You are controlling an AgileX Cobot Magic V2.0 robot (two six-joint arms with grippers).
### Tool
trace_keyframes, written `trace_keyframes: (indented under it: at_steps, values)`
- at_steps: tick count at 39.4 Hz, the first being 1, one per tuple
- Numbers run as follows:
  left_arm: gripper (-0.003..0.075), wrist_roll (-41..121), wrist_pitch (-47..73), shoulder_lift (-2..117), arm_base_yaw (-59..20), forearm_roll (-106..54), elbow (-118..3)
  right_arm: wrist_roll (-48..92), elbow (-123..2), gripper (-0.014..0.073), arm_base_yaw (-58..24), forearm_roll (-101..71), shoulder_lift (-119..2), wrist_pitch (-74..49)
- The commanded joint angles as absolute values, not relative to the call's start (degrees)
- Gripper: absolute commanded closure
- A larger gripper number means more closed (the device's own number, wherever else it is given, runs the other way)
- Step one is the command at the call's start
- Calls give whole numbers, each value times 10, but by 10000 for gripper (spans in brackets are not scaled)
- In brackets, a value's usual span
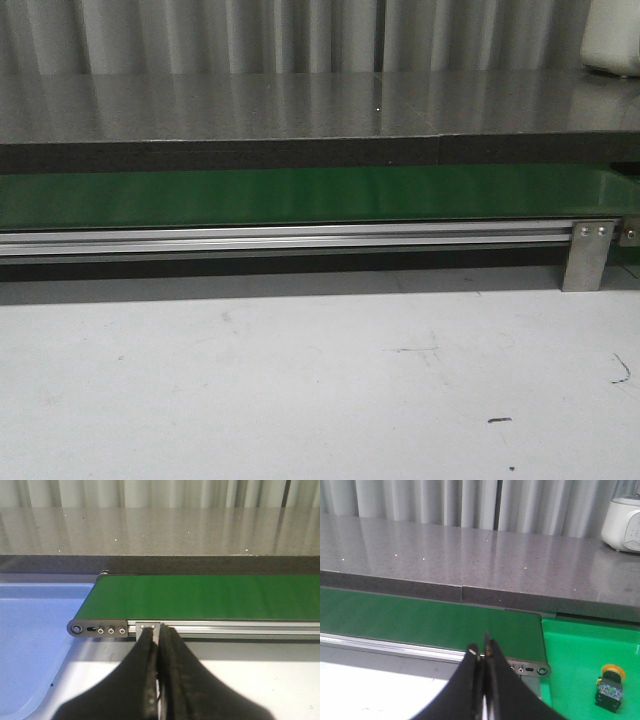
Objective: Move button from left to right
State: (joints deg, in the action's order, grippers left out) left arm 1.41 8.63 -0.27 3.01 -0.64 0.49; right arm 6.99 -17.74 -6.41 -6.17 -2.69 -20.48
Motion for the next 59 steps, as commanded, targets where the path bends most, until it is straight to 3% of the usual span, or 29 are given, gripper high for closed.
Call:
trace_keyframes:
  at_steps: [1,11,25,28,59]
  values:
    - [741,7,42,-13,30,-6,21,75,-191,663,-64,-64,-34,-157]
    - [741,7,42,-13,30,-6,21,75,-171,663,-64,-64,-34,-144]
    - [741,7,42,-13,30,-6,21,75,13,663,-63,-65,2,-35]
    - [741,7,42,-13,30,-6,21,75,9,663,-63,-64,17,-76]
    - [741,7,42,-13,30,-6,21,75,10,663,-62,-64,16,-78]
